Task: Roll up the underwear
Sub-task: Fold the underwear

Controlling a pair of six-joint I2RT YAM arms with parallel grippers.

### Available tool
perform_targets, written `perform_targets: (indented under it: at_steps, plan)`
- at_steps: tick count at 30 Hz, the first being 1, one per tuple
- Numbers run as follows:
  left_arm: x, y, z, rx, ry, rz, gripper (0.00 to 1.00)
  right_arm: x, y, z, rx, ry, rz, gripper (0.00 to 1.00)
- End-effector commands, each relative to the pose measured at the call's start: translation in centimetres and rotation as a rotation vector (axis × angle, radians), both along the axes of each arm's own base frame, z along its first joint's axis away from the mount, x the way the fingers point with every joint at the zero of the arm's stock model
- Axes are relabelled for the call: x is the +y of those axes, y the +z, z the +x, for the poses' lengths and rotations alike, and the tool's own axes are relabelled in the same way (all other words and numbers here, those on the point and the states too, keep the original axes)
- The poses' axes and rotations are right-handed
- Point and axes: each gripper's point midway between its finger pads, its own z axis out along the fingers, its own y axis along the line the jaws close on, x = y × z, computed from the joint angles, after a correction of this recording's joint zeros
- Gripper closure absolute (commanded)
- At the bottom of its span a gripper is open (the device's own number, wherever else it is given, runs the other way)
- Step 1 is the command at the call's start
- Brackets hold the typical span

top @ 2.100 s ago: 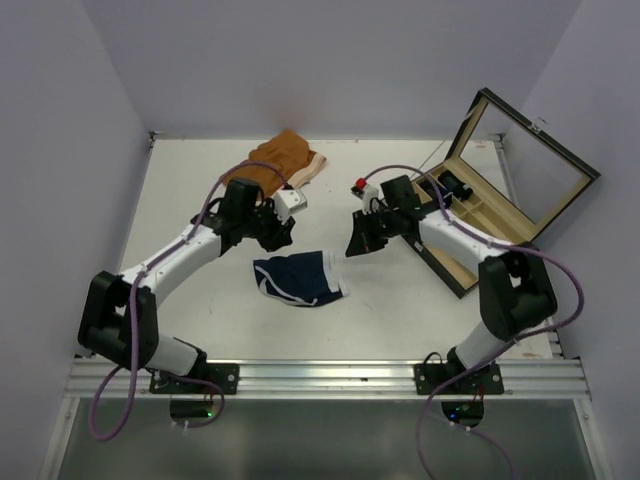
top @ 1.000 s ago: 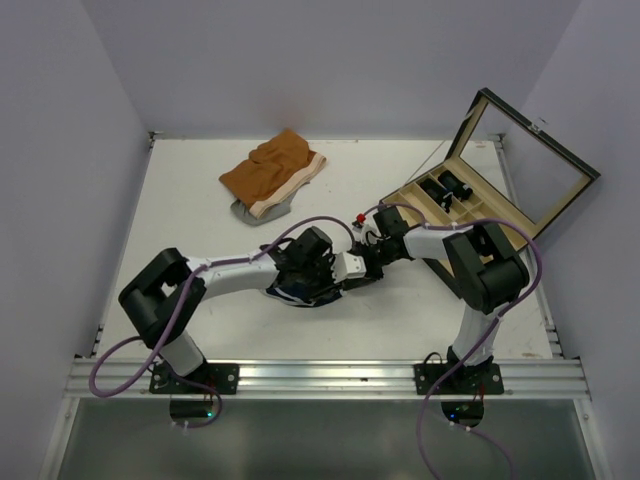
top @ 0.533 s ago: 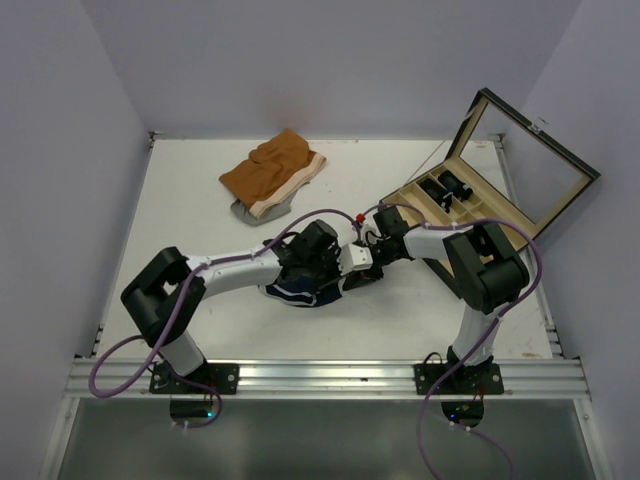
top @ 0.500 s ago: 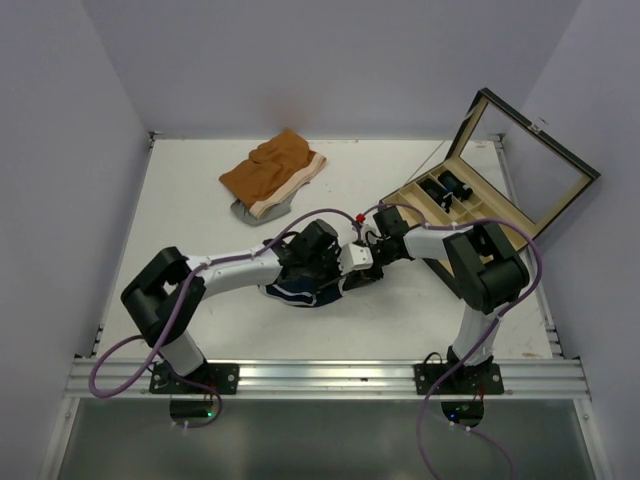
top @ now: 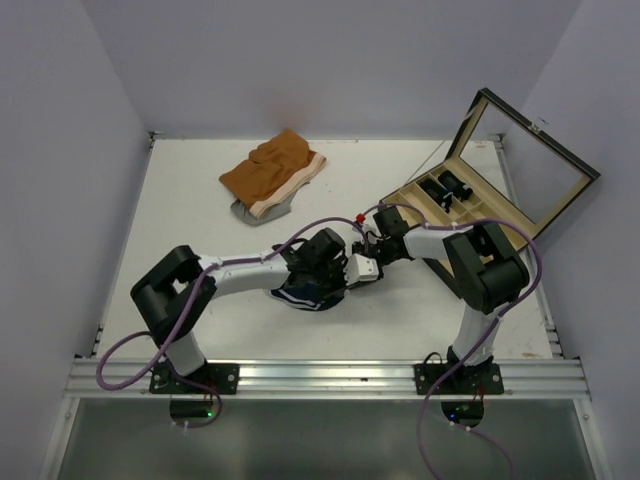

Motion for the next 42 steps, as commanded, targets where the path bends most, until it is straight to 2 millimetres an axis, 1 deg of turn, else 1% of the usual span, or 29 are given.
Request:
perform_targets:
  at_steps: [1,3,5,6,10,14,16,17,19,20,22,23,24,25,26,27,28,29,30,31,33,34,35,36,37,38,39,40,42]
  plan:
    - [-1.0,-1.1,-0.1,0.027,0.005,-0.008,0.97,-0.3,0.5,0.0,-0.017,0.017,-0.016,1.0]
    - [-0.6,-2.5,-0.2,0.053,0.019,0.027,0.94,-0.7,1.0,-0.3,-0.02,0.038,-0.031,1.0]
    - [-0.5,-3.1,-0.5,0.078,0.025,0.039,0.92,-1.0,1.6,-0.2,-0.049,0.059,-0.04,1.0]
    - [-0.4,-3.5,-0.6,0.085,0.025,0.044,0.87,-1.3,2.3,-0.5,-0.049,0.063,-0.047,1.0]
    - [-0.7,-2.8,-0.2,0.069,0.027,0.031,0.72,-1.8,4.3,-0.6,-0.094,0.085,-0.052,1.0]
    - [-1.1,-0.4,0.8,0.022,0.028,-0.002,0.62,-1.6,6.7,0.1,-0.142,0.11,-0.036,1.0]
    - [-1.4,2.2,1.2,-0.013,0.025,-0.043,0.59,-1.3,7.7,0.3,-0.154,0.108,-0.017,1.0]
    - [-1.4,3.9,1.2,-0.038,0.016,-0.07,0.58,-1.1,8.0,0.6,-0.164,0.101,-0.007,1.0]
    - [-1.4,6.0,1.2,-0.068,0.011,-0.104,0.57,-0.7,8.5,0.9,-0.178,0.095,0.015,1.0]
    - [-1.2,7.8,1.2,-0.104,0.007,-0.132,0.57,-0.3,8.6,1.1,-0.176,0.09,0.027,0.99]
    - [-0.3,9.0,1.3,-0.13,0.029,-0.146,0.56,0.3,8.9,1.2,-0.174,0.101,0.054,0.98]
    - [0.3,10.4,1.3,-0.145,0.048,-0.173,0.56,0.6,8.8,1.4,-0.164,0.099,0.056,0.98]
    - [0.9,10.7,1.3,-0.131,0.062,-0.182,0.56,1.0,8.8,1.5,-0.17,0.103,0.061,0.98]
    - [2.7,10.4,2.5,-0.113,0.115,-0.177,0.56,1.8,9.2,1.3,-0.175,0.124,0.082,0.96]
    - [3.8,10.6,2.9,-0.085,0.146,-0.189,0.56,2.4,9.2,1.2,-0.179,0.14,0.087,0.96]
    - [5.3,10.2,3.7,-0.071,0.183,-0.181,0.56,2.9,9.3,1.1,-0.19,0.156,0.091,0.95]
    - [8.3,9.7,6.1,-0.08,0.249,-0.16,0.57,3.8,9.5,0.7,-0.205,0.188,0.095,0.93]
    - [10.2,9.1,6.3,-0.055,0.27,-0.129,0.57,4.3,9.5,0.5,-0.211,0.202,0.1,0.93]
    - [11.3,8.8,6.6,-0.031,0.276,-0.139,0.57,4.9,9.3,0.3,-0.21,0.219,0.101,0.92]
    - [14.3,8.6,8.4,-0.049,0.311,-0.136,0.57,5.9,9.5,-0.1,-0.22,0.251,0.111,0.91]
    - [17.1,7.7,8.2,-0.02,0.293,-0.136,0.57,6.9,9.1,-0.4,-0.222,0.281,0.112,0.9]
    - [19.7,7.5,9.4,-0.079,0.279,-0.119,0.57,7.8,9.4,-0.7,-0.235,0.303,0.12,0.88]
    - [20.6,6.7,8.6,-0.058,0.244,-0.108,0.56,8.3,9.5,-0.5,-0.249,0.301,0.121,0.87]
    - [21.5,6.3,8.5,-0.071,0.214,-0.104,0.56,8.7,9.3,-0.3,-0.258,0.305,0.116,0.84]
    - [22.8,5.8,8.9,-0.131,0.168,-0.074,0.56,9.6,9.8,-0.3,-0.282,0.317,0.125,0.83]
    - [23.1,5.6,9.2,-0.166,0.146,-0.07,0.56,10.1,9.8,0.2,-0.314,0.314,0.123,0.81]
    - [23.2,4.8,8.6,-0.169,0.12,-0.083,0.56,10.6,9.9,0.5,-0.329,0.312,0.126,0.8]
    - [23.7,4.6,8.8,-0.231,0.052,-0.074,0.56,11.3,9.8,0.8,-0.331,0.314,0.128,0.79]
    - [23.3,3.8,8.2,-0.244,0.003,-0.105,0.57,11.7,9.5,1.4,-0.314,0.286,0.116,0.8]
